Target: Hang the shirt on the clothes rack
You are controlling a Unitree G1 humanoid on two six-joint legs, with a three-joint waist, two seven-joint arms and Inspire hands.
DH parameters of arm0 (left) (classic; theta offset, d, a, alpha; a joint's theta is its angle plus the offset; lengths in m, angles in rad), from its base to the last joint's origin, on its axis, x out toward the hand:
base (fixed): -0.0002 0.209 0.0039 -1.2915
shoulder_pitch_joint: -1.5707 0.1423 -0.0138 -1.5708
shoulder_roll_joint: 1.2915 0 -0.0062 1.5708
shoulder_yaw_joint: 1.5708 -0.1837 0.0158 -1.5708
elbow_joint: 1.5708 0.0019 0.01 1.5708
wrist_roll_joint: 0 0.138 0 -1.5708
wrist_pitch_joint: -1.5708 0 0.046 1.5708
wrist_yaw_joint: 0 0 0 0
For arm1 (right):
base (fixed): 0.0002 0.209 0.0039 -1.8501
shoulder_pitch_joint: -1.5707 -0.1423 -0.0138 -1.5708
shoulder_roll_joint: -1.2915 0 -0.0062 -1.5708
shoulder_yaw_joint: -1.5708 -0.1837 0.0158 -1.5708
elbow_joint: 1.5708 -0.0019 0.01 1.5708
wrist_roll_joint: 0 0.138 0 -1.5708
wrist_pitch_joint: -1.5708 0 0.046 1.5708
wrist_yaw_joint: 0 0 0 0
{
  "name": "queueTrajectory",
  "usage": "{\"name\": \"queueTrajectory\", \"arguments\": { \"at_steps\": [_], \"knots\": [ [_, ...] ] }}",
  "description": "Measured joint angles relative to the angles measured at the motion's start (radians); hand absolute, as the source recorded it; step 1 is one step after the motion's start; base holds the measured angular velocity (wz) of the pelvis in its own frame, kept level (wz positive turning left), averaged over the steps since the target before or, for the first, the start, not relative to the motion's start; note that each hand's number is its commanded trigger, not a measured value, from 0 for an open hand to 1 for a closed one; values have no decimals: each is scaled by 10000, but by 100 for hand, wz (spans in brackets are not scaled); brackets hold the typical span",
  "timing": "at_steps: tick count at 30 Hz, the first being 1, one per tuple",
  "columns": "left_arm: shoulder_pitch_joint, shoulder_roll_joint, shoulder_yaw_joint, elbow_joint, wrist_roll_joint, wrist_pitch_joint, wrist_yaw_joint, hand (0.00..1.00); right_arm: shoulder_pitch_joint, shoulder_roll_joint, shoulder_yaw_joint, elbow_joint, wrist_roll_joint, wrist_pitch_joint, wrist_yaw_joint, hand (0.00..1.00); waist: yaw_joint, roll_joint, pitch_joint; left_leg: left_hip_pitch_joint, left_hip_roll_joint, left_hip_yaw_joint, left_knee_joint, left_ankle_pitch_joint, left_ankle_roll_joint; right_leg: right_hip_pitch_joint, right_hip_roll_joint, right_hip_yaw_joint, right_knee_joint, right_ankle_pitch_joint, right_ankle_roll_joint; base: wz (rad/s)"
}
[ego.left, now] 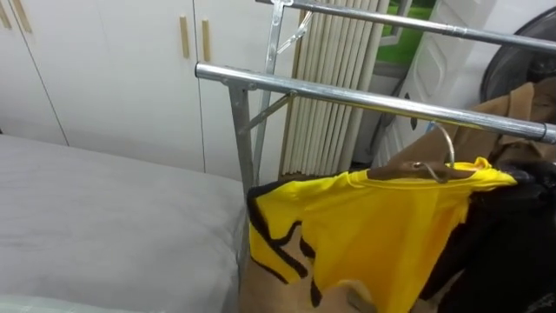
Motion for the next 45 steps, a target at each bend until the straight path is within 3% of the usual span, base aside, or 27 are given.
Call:
{"name": "queueTrajectory", "arguments": {
  "at_steps": [21, 34, 45],
  "knots": [
    [-18, 1, 4, -266, 652, 73, -176, 0, -661, -89, 9, 354, -111, 33, 567, 100, 236, -68, -18, -2, -1, -147, -1, 21, 1, 35, -42, -197, 26, -23, -36, 2],
    [-11, -9, -18, -319, 641, 200, -76, 0, -658, -88, 9, 732, 724, 71, 659, 100, 258, -129, -2, 76, 5, -150, -1, 36, -19, 107, -30, -186, 51, -67, -87, 0],
    [56, -78, -110, -460, 641, 198, 199, 0, -657, -68, 11, 2065, 1038, 131, 903, 100, 310, -60, -40, 203, 9, -304, -44, 37, -20, 377, -41, -354, -161, -54, -91, 6]
  ]
}}
